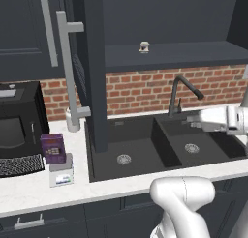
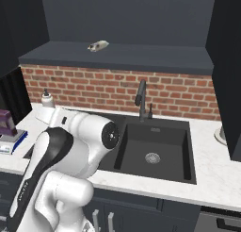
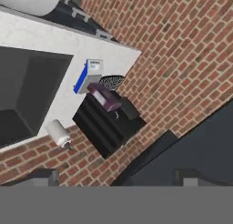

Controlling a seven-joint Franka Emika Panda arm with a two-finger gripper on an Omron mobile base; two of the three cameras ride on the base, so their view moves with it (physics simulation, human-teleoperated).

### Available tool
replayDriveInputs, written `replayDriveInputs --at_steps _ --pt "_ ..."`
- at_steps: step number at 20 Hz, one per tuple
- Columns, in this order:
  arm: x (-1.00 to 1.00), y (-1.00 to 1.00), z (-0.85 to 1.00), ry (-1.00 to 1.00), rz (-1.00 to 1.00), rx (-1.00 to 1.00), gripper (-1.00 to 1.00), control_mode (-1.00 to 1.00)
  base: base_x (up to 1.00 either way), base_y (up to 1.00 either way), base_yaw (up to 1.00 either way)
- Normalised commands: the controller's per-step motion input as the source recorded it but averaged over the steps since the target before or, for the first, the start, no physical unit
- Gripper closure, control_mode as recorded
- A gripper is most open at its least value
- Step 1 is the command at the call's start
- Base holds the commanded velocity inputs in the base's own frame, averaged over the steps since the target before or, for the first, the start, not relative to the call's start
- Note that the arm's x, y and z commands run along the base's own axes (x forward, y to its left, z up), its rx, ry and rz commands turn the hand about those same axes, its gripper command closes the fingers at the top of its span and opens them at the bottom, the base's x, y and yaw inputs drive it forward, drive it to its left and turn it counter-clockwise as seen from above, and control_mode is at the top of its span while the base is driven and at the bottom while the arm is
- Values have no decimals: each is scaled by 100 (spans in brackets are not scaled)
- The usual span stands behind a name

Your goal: Pick the cereal and place it on the digital scale for weighing, and close the cabinet.

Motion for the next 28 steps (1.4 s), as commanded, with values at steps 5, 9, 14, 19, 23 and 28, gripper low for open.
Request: replayDriveInputs --at_steps 5,9,14,19,23,28 --pt "-12 -1 0 -43 -37 0 -100 -100 0 0 0" --pt "-15 -17 0 -30 -22 0 -100 -100 0 0 0" --pt "0 -8 0 -16 -7 1 -100 -100 0 0 0" --pt "0 0 0 -17 -5 0 -100 -100 0 0 0" --pt "0 0 0 -17 -7 0 -100 -100 0 0 0" --pt "0 0 0 -16 -7 0 -100 -100 0 0 0"
